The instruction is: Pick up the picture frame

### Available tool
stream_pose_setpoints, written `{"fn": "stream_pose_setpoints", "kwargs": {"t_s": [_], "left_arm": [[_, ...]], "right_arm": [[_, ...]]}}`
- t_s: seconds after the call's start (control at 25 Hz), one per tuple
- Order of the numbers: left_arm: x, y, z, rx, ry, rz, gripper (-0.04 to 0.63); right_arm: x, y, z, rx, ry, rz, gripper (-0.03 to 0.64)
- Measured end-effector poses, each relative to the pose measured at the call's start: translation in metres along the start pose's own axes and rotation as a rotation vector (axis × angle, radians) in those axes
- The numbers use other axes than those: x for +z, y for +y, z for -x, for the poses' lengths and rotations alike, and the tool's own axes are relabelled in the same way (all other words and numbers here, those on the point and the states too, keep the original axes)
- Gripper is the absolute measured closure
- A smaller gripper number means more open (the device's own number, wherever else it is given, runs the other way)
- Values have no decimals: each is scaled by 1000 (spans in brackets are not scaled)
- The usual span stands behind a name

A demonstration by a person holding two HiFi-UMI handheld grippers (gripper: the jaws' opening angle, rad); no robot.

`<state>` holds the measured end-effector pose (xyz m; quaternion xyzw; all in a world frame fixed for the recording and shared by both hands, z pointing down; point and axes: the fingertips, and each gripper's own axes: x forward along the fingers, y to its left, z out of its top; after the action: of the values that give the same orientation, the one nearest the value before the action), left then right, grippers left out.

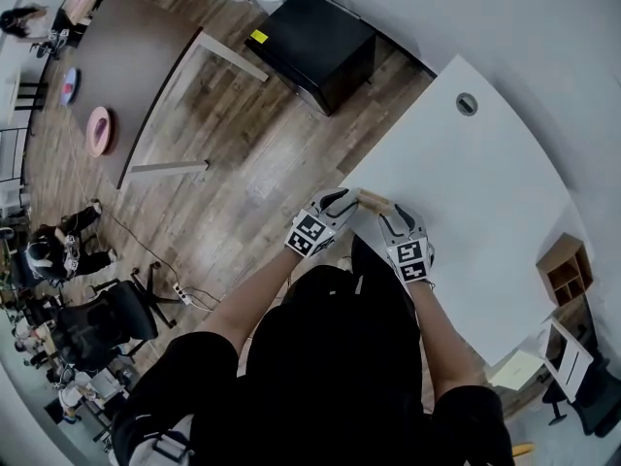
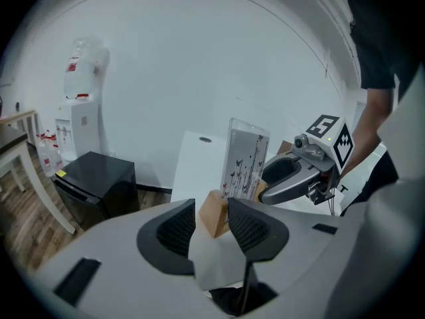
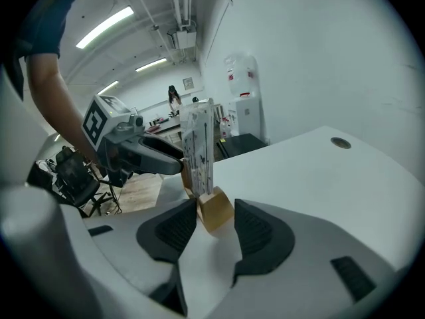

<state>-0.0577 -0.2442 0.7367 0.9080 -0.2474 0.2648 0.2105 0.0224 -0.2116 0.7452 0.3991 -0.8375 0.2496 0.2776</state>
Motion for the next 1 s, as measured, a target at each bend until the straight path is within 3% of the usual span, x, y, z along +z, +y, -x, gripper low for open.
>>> {"fn": "stream_pose_setpoints", "kwargs": {"t_s": [0.48, 1.0], "left_arm": [[0, -1, -11, -86, 44, -125, 437], [-1, -8, -21, -100, 53, -173, 437]], "right_arm": [[-2, 1, -10, 70, 20, 62, 448], [-2, -5, -14, 90, 1, 58, 448]]}}
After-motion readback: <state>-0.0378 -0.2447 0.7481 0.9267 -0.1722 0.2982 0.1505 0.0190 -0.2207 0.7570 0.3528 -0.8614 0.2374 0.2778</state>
